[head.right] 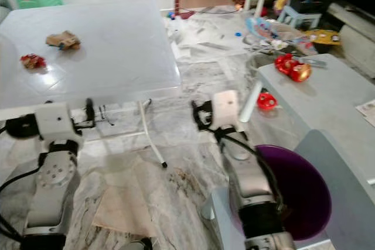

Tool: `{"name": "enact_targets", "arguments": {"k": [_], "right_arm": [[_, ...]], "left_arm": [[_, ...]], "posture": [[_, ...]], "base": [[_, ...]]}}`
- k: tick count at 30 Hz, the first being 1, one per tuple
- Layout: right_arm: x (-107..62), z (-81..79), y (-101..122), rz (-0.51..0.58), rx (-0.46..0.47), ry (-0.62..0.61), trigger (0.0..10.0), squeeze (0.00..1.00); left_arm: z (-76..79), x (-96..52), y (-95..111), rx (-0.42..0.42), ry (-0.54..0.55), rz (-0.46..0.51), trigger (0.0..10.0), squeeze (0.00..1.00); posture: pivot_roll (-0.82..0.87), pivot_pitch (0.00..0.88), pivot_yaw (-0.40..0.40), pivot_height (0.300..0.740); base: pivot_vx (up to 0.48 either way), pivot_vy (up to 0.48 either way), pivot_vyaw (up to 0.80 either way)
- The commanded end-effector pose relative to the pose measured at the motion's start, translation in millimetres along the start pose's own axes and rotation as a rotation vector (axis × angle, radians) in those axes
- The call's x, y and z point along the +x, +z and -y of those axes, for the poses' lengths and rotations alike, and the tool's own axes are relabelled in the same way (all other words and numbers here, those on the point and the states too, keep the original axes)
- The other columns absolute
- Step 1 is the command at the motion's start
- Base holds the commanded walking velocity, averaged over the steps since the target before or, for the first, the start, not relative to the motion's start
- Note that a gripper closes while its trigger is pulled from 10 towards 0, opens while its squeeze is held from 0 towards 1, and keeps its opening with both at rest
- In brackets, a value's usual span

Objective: Picking trash to rubbish bin

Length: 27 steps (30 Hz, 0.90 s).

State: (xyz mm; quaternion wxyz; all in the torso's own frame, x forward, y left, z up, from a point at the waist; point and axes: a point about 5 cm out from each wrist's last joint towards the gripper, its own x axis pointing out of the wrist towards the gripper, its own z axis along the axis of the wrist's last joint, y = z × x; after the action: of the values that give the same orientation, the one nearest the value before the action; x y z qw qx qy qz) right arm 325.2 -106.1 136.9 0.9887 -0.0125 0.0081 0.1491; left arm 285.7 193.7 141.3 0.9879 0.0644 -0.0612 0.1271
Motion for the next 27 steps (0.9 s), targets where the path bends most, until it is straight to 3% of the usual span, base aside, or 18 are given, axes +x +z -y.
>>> {"name": "enact_targets", "arguments": {"k": [1,16,27], "right_arm": [[1.2,0.5,0.4,-0.006,-0.003,0.005,10.0,0.00],[-1.7,7.8,-1.9,-0.016,-0.016,-0.002,10.0,0.00],[0.0,2.9,0.2,-0.007,-0.008,0.004,10.0,0.00]], "left_arm": [[-1.9,-2.5,-0.1,0.002,0.000,-0.008,10.0,0.00],[2.7,-2.0,0.1,0.011,-0.018,-0.020,10.0,0.00],[4.4,-2.8,-1.0,0.013,-0.019,-0.032,10.0,0.00]], "posture": [[0.02,0.083,-0.037,0.740],[0.01,0.079,-0.034,0.740],[0.01,0.086,-0.030,0.740]], "base": [[0.000,0.360,0.00],[0.000,0.441,0.00],[0.000,0.462,0.00]]}}
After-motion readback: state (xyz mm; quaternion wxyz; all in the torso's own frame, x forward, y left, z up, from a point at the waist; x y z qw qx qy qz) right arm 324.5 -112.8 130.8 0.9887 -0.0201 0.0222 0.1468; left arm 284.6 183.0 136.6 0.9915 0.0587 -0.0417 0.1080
